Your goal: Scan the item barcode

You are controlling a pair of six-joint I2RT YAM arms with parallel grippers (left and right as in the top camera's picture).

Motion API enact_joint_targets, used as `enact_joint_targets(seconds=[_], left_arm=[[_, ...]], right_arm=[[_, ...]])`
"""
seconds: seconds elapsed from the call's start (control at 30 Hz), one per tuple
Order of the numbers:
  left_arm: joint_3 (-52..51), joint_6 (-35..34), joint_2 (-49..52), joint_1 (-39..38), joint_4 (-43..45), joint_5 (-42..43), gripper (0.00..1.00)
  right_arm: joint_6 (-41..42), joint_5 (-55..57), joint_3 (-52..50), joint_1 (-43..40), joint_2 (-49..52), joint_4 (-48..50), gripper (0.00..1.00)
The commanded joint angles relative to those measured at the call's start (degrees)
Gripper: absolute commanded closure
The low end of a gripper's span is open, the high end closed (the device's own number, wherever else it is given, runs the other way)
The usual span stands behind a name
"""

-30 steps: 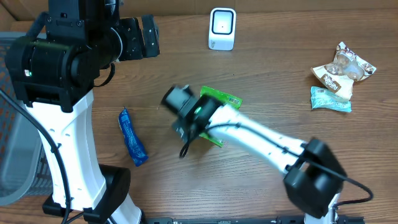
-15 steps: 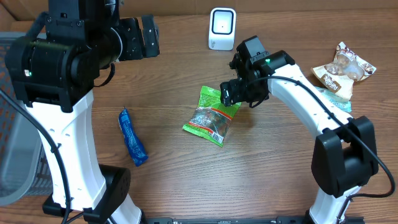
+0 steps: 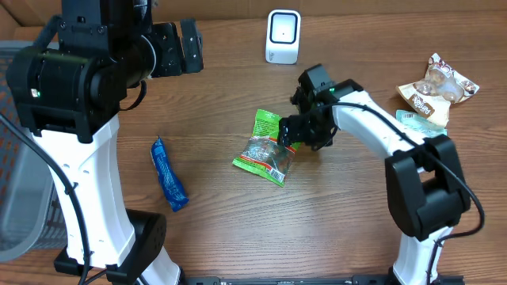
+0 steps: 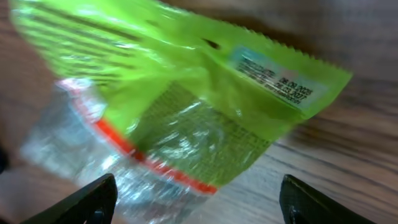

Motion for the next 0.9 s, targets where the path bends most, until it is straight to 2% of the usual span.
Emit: enact_joint_targets(seconds=[0.0,0.47,0.73,0.87], left_arm=[[0.07,-0.11,-0.13,-0.11,0.09,-0.31,0.0],[0.07,-0.11,-0.13,-0.11,0.09,-0.31,0.0],[0.07,-0.11,-0.13,-0.11,0.09,-0.31,0.0],[0.07,-0.11,-0.13,-0.11,0.09,-0.31,0.0]], right_arm=[[4.72,-0.39,-1.01,0.46,0.7,0.59,0.16],[6.75,18.95,-0.92,0.35,6.34,0.5,0.32],[14.21,39.23,-0.5,-0.96,6.34,-5.14,0.32],[14.34,40.02,1.46,-1.92,6.34,-8.17,0.31]])
